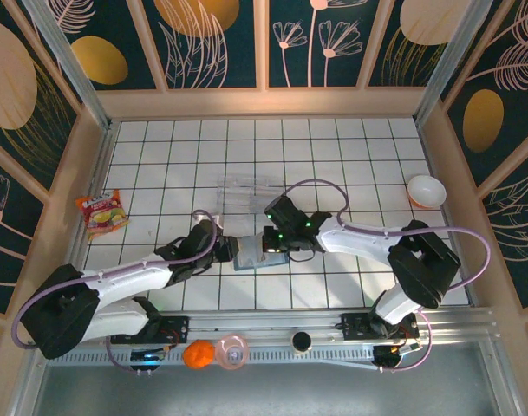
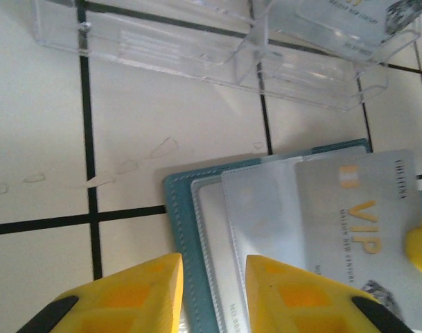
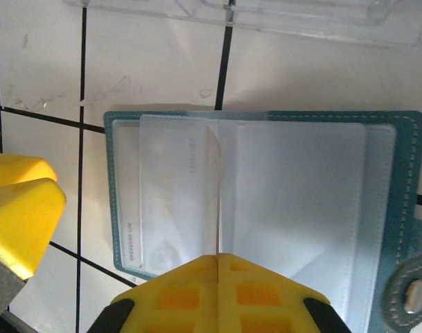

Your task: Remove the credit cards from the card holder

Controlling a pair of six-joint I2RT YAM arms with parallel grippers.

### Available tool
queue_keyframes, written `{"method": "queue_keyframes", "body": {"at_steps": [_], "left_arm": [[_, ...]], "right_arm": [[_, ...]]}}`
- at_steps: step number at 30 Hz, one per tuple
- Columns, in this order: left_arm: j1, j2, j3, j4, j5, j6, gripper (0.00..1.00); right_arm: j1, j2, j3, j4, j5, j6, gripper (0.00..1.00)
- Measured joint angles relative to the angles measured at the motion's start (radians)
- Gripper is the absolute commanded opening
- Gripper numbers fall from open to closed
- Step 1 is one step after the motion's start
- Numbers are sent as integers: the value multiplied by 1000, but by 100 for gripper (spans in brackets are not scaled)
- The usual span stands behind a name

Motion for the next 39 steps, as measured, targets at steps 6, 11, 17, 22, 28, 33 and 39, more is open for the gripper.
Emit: {"method": "queue_keyframes", "body": {"at_steps": [6,11,17,22,28,33,39], "left_arm": [[6,41,-41,0,1,1,23],[9,80,-43,12,-5,5,19],[11,116,-22,7,-8,19,19],[13,144,3,-1,-8,26,18],[13,158,12,8,-5,31,17],[13,169,13,24,-3,32,16],[13,178,16,37,0,35,15]], "right_arm": [[18,-5,62,-47,10,-36,0],[19,-32,69,-73,10,-41,0],[18,-35,71,-121,51,-62,0],[19,-33,71,-117,51,-66,0],[19,13,63,-86,53,-61,0],[21,44,35,-54,54,-53,0],[30,47,23,10,28,-41,13]]}}
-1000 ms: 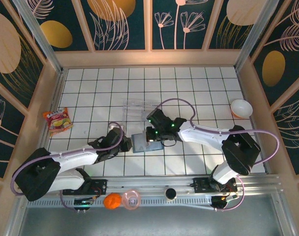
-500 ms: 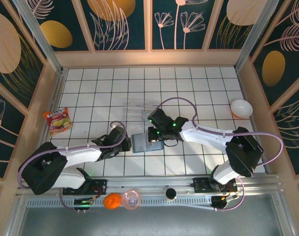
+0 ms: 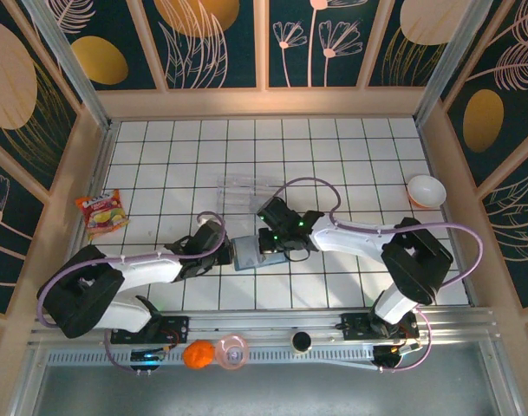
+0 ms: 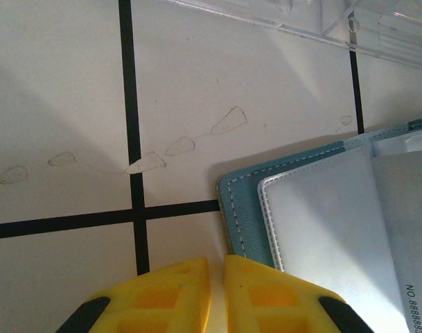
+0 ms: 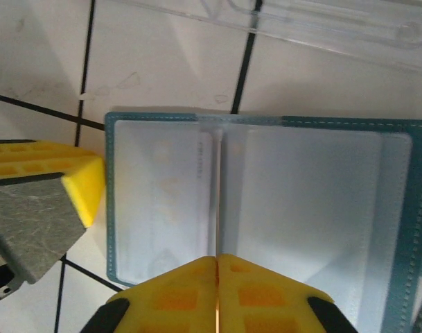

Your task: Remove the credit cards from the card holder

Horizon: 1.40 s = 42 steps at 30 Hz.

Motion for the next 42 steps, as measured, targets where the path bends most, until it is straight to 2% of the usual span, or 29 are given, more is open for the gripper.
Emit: {"method": "queue_keyframes", "body": {"at_steps": [4,5,7,10,14,17,19,24,29,33,42], "left_arm": [[4,3,0,12,8,0,16],[5,3,0,15,9,0,16],[5,5,0,19,11,0,15],[5,5,0,24,12,0,16],[5,6,2,27,16,4,16],[5,7,10,22,23,10,20],[5,5,14,15,31,13,25],[3,-44,15,-11,46,8,50],[3,-116,15,-52,45,-3,73],[3,-159,15,-91,37,-17,97],[3,-217,30,-194,8,-24,99]], "right_arm": [[-2,8,-20,16,-27,9,15],[-2,11,-21,17,-31,10,14],[-3,18,-21,20,-32,10,2],[-11,17,-21,19,-30,-2,0],[-25,-17,-21,13,-27,-76,0],[-35,-98,-14,2,-31,-195,0],[-42,-149,12,-21,-37,-289,0],[-59,-205,140,-81,-84,-558,0],[-71,-176,291,-198,-79,-811,0],[-88,-103,414,-289,-71,-985,0],[-154,87,565,-438,-62,-1266,0]]}}
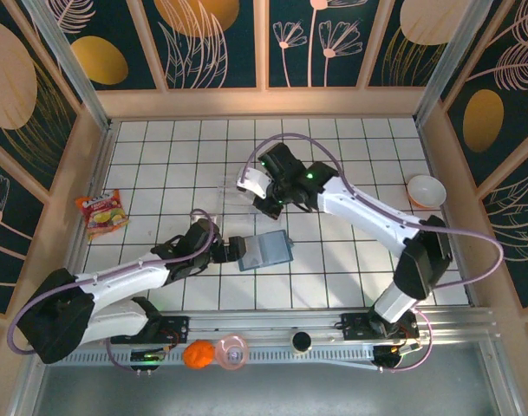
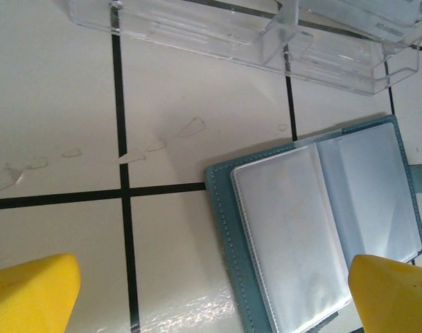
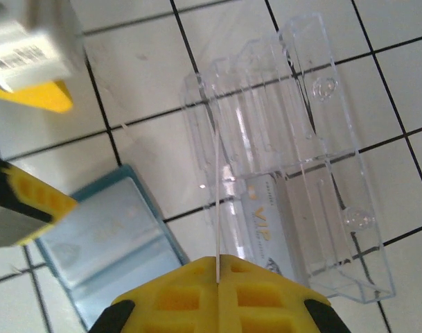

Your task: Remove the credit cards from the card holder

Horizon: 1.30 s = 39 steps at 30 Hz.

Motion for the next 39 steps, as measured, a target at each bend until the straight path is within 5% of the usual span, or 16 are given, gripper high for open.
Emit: {"method": "queue_keyframes", "body": {"at_steps": [18,39], "left_arm": [[24,-15,84,-127,-67,11,99],[34,28,84,-134,-71,12,99]], "right_arm": [[-108,228,134,-85,-21,-299,0],[-116,306,138,-116,-30,-341,5]]}}
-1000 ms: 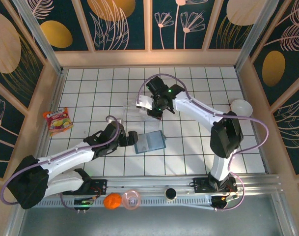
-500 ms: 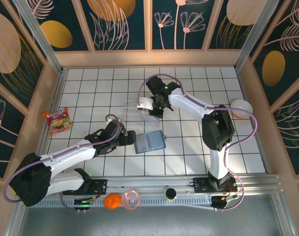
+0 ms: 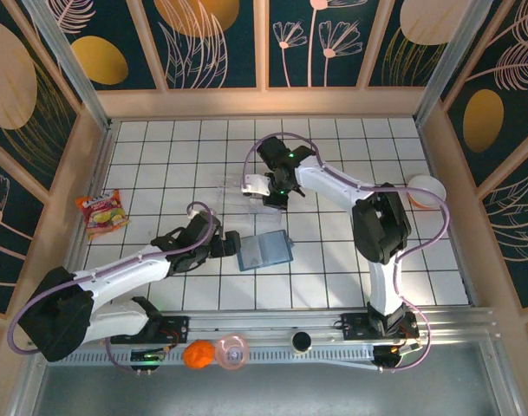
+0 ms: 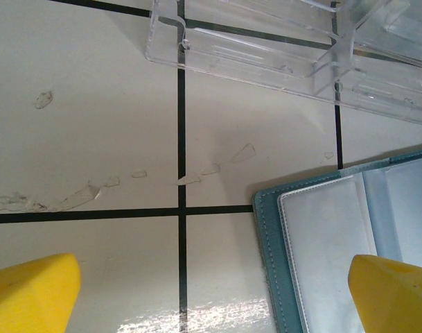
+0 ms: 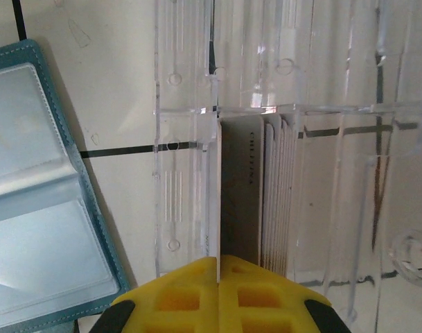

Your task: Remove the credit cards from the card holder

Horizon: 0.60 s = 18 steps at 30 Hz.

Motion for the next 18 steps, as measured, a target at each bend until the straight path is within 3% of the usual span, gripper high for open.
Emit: {"method": "queue_keyframes", "body": {"at_steps": [6,13,18], "left_arm": [[0,0,0,0,0,0,99],[0,0,0,7,1,0,99],[0,-2,-3,12,0,-2,99]], "right_arm": [[0,8,13,3,1,24,21],[0,-6,32,49,-44,55,22],[5,-102,-2,132,-93,132,23]]}}
